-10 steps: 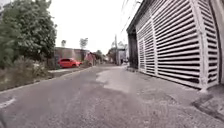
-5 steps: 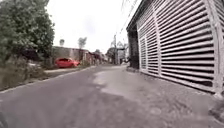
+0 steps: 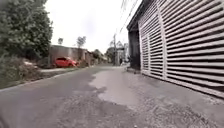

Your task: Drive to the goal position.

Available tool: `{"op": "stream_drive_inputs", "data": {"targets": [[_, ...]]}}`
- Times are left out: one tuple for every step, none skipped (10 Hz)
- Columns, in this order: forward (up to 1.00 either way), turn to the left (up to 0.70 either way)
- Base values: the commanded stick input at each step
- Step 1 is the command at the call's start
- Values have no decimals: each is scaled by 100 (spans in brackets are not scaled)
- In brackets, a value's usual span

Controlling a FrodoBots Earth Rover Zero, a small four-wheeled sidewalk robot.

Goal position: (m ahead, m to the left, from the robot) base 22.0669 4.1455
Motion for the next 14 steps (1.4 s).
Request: {"op": "stream_drive_inputs", "data": {"targets": [[70,0],[70,0],[70,0],[70,0],[70,0],[70,0],[70,0],[70,0],[70,0],[70,0],[70,0],[70,0],[70,0],[70,0]]}}
